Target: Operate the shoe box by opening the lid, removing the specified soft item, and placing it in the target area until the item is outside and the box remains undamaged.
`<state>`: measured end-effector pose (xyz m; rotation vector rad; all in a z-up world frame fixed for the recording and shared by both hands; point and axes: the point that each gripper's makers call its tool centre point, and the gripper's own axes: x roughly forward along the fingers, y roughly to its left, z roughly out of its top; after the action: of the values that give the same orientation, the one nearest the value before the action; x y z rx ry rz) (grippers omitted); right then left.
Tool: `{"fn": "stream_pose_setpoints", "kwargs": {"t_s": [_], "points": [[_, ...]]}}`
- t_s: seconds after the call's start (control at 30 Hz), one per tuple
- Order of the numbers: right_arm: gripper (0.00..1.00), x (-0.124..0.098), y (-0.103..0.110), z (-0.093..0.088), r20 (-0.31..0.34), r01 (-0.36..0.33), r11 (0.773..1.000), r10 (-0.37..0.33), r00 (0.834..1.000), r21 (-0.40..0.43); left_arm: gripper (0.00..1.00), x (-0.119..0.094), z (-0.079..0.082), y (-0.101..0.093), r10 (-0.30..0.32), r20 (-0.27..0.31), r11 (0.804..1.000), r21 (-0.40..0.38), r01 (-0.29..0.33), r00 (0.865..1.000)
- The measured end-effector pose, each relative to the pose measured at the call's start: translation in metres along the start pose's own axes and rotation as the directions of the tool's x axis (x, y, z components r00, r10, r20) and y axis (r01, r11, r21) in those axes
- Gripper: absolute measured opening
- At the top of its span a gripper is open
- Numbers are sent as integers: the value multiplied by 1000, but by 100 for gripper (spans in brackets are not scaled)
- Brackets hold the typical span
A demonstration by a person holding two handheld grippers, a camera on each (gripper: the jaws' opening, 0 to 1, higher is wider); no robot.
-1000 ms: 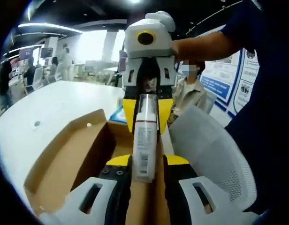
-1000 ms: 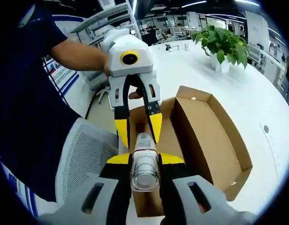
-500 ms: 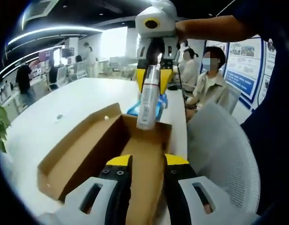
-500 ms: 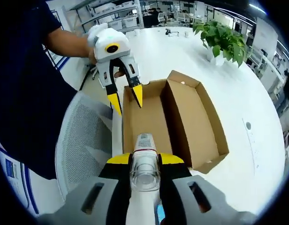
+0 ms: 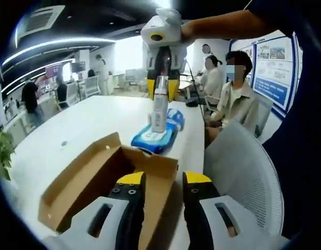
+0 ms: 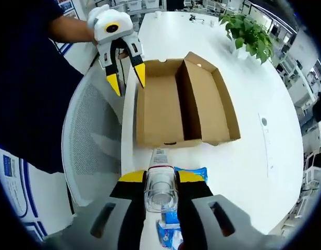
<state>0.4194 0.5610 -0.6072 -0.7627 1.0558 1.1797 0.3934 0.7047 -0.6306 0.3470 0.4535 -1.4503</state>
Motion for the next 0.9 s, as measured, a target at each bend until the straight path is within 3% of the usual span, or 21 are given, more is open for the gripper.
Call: {"fn": "stream_pose_setpoints", "kwargs": {"t_s": [0.27,0.33,0.4,0.57,0.8,0.9], "points": [[19,2,-6,-50,-63,8,1000,-7,998,20,26,17,10,-13,6,-15,1000,22,-6,1000],[19,5,-8,-68,-115,15,1000,-15,993,4,26,19,9,-17,-1,-29,1000,18,1,1000],[19,9,-7,-77,-128,13,1000,-12,992,5,27,20,9,-19,2,-38,1000,18,-1,999],[19,14,-16,-91,-132,6,1000,-3,991,27,27,20,6,-24,14,-60,1000,11,-13,998],[19,17,-36,-107,-191,4,1000,-1,982,19,27,20,3,-28,21,-85,1000,11,-20,996],[19,18,-52,-114,-245,12,1000,-13,970,-6,27,19,2,-29,28,-92,1000,15,-27,995]]}}
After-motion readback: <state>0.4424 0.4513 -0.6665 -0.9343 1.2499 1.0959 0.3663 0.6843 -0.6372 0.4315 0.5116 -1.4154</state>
